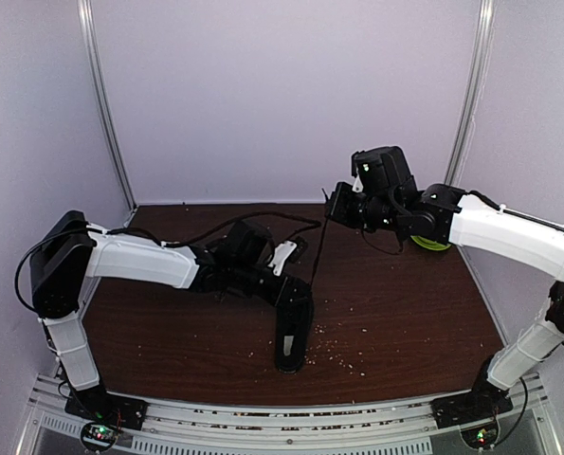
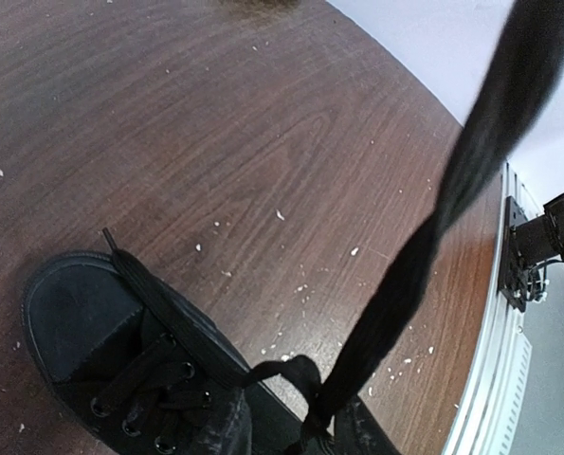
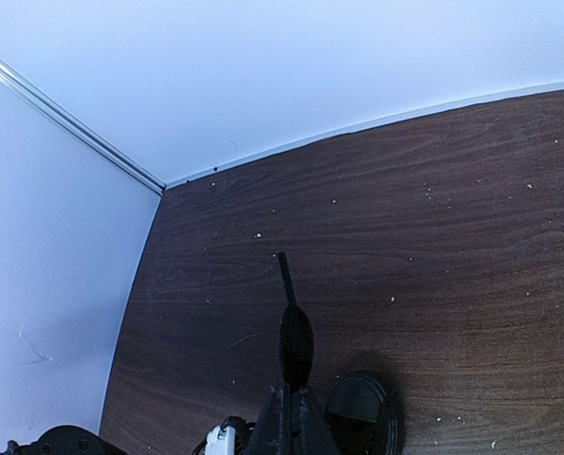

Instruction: Tie the shoes

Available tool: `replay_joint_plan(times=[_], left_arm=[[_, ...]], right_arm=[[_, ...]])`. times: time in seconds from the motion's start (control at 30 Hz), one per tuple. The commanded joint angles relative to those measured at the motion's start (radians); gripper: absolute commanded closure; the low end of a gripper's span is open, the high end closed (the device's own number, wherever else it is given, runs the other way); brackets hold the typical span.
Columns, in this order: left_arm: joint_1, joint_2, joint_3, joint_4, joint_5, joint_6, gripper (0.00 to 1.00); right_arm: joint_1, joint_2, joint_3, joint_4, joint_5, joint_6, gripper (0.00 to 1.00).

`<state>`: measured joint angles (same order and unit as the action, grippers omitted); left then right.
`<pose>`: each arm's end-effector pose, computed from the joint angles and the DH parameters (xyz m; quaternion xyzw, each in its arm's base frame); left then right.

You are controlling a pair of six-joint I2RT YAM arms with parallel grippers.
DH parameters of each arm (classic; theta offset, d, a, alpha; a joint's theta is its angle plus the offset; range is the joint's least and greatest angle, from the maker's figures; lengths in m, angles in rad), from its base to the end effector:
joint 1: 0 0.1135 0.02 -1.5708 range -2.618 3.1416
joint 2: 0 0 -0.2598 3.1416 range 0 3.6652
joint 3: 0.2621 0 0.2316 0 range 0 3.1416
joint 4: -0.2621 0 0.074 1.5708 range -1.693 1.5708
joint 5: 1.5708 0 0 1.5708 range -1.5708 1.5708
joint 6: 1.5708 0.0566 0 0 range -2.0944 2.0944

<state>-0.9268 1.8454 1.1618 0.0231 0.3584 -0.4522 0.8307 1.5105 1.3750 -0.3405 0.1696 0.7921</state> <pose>0.2255 -0.3335 0.1909 0.2839 0.8406 -0.3987 0.2319 0.2427 0.2516 0.3426 0.0277 0.8515 0.3263 0.4095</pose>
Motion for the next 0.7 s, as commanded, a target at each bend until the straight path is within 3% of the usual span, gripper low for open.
replay_joint_plan(times=[0.0, 0.57, 0.67], left_arm=[[-0.007, -0.001, 0.044, -0.011, -0.033, 0.029, 0.71], [-0.022, 0.037, 0.073, -0.015, -0.018, 0.027, 0.65], [-0.025, 0.039, 0.073, -0.014, -0.019, 0.027, 0.7]], right_arm=[[-0.005, 0.007, 0.013, 0.015, -0.009, 0.006, 1.0], [-0.008, 0.01, 0.012, 0.021, -0.015, 0.009, 1.0], [-0.008, 0.011, 0.012, 0.023, -0.016, 0.011, 1.0]])
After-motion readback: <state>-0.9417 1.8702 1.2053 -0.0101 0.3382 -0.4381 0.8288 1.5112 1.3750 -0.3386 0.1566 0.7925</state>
